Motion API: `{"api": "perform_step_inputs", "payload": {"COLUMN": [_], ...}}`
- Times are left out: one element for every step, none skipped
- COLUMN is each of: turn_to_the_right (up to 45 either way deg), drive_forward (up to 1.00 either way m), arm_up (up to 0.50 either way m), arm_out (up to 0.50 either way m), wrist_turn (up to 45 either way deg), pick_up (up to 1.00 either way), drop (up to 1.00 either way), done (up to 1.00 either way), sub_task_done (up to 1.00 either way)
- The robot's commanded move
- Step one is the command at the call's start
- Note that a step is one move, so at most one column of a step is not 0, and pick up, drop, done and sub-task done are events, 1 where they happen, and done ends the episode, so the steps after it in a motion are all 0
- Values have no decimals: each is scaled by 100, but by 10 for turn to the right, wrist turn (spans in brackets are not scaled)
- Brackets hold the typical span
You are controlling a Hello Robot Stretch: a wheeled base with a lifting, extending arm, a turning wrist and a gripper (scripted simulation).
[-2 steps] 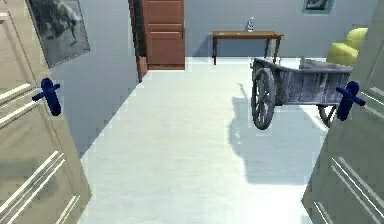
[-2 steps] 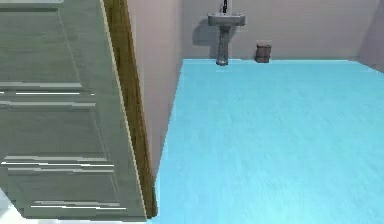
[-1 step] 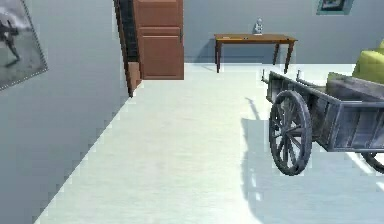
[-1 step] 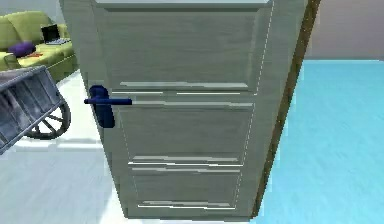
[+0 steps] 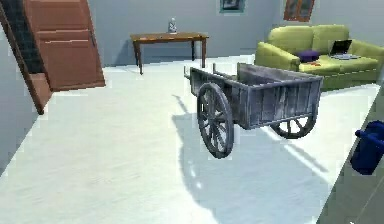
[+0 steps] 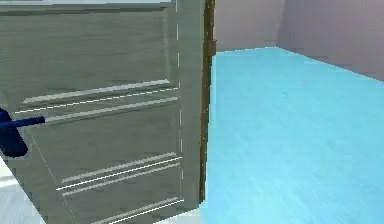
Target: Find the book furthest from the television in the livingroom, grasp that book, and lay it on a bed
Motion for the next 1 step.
{"api": "perform_step_inputs", "payload": {"turn_to_the_right": [0], "drive_forward": [80], "arm_up": [0], "arm_out": [0], "wrist_turn": [0], "pick_up": [0], "drop": [0], "done": [0], "sub_task_done": [0]}}
